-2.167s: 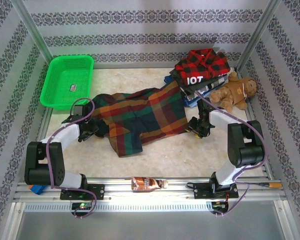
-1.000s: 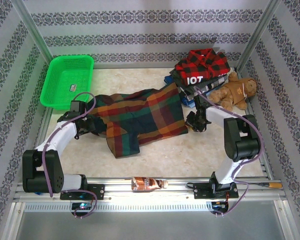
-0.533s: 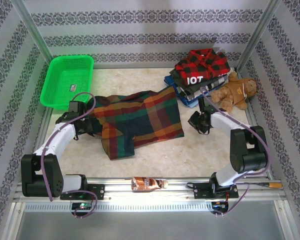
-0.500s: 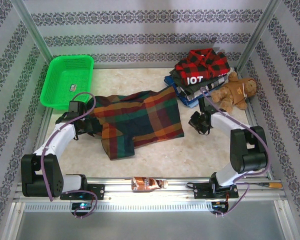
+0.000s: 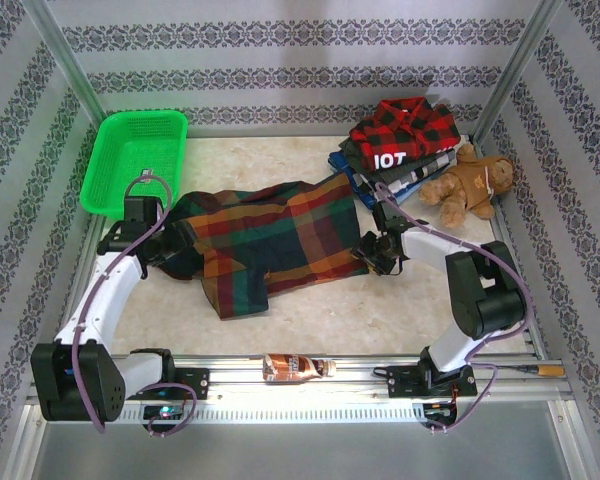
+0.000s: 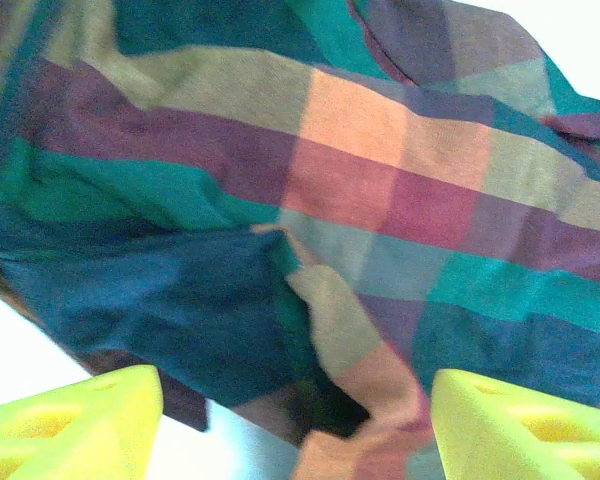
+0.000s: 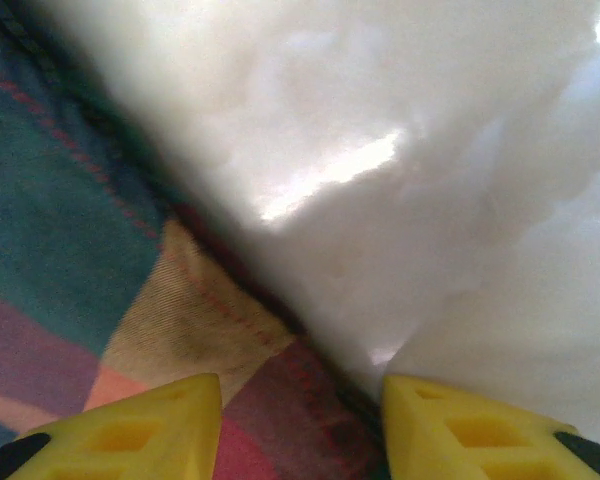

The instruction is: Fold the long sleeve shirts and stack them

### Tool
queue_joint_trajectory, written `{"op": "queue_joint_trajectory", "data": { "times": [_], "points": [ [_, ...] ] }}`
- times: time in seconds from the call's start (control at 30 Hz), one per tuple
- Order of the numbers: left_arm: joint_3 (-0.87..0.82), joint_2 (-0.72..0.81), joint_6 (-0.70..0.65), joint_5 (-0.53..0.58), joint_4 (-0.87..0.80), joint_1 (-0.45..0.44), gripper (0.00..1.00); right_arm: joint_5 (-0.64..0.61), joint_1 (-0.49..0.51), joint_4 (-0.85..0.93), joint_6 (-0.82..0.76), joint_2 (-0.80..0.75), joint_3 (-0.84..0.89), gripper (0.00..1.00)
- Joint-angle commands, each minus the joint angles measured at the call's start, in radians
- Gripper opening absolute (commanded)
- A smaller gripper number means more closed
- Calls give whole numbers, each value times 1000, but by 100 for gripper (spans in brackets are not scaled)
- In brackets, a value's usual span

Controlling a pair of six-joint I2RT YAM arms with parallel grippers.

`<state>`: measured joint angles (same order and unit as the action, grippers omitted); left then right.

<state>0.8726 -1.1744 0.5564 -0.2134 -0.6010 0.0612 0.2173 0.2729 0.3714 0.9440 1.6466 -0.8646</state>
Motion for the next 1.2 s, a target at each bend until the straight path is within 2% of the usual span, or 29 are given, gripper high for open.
{"op": "queue_joint_trajectory", "data": {
  "times": [0.0,0.17,0.37,0.5,0.6,0.77,0.83,0.87,0.93,1.17],
  "points": [
    [8,-57,126,-120,-36,4,72,-41,15,18,19,31,-7,44],
    [20,-141,191,-169,33,-10,72,-52,21,21,7,36,-14,41],
    [-2,-223,255,-176,87,-40,70,-57,35,1,11,48,-7,38],
    [-27,-269,312,-196,207,-60,67,-83,41,1,12,47,1,30],
    [-2,-333,313,-204,244,-76,59,-91,45,0,13,45,7,23],
    [7,-349,272,-187,222,-78,39,-107,45,-2,21,31,23,16],
    [10,-329,223,-166,157,-75,16,-115,44,-3,25,23,31,13],
    [0,-300,211,-164,134,-74,9,-131,44,4,30,3,40,7],
    [-31,-218,197,-143,89,-75,1,-157,45,8,41,-28,57,3],
    [-179,68,233,-112,-72,-75,0,-181,38,14,58,-54,70,0]
  ]
}}
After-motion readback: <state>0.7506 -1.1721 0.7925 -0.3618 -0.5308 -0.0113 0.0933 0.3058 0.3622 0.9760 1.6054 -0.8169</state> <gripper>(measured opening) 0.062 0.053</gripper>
